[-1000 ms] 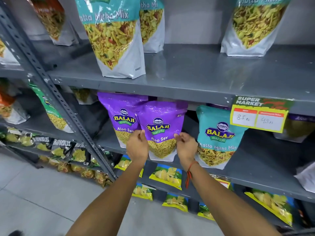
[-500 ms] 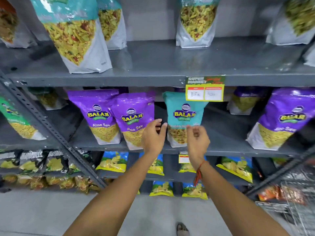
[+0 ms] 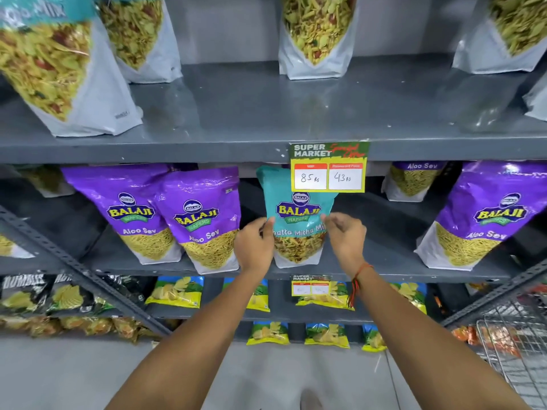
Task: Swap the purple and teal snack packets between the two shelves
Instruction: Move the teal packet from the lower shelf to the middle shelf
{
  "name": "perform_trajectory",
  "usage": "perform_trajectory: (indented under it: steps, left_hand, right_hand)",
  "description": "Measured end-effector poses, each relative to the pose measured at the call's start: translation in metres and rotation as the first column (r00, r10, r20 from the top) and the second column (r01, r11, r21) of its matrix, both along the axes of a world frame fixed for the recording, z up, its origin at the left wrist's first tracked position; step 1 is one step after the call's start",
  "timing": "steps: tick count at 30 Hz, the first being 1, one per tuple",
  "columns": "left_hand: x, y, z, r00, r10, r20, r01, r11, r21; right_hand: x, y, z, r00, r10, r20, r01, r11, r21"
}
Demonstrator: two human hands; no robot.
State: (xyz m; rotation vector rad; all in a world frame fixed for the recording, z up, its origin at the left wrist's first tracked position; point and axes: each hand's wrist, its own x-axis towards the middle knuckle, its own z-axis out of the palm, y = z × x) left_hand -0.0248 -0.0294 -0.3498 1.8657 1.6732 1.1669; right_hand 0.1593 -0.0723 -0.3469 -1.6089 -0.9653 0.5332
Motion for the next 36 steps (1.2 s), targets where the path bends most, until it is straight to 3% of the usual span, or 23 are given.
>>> perform_trajectory:
  steps: [9,15,23,30,36]
  left_hand:
    - [-0.023,-0.072,0.012,1.000,-0.004,-0.014,0.004,1.000,0.031]
    - [-0.053,-0.135,0.037,0.996,0.027,0.090,-0.039,0.989,0.145]
    - [-0.059,-0.145,0.172,0.925,-0.079,0.373,-0.074,0.922,0.380]
    - [-0.034,-0.080,0.310,0.904,-0.169,0.391,-0.054,0.865,0.499]
    - [-0.007,-0.020,0.353,0.913,-0.131,0.386,-0.085,0.865,0.494]
  right_hand:
    - [-0.021,-0.068,0.009,0.997,-0.019,0.075,0.019,1.000,0.002]
    - [-0.047,-0.129,0.038,0.994,-0.008,0.107,-0.003,0.995,0.102]
    - [-0.061,-0.145,0.172,0.988,-0.029,0.152,-0.039,0.901,0.431]
    - [-0.036,-0.085,0.308,0.990,-0.069,0.125,-0.019,0.801,0.598]
    - [-0.013,-0.020,0.344,0.974,-0.135,0.183,-0.005,0.794,0.608]
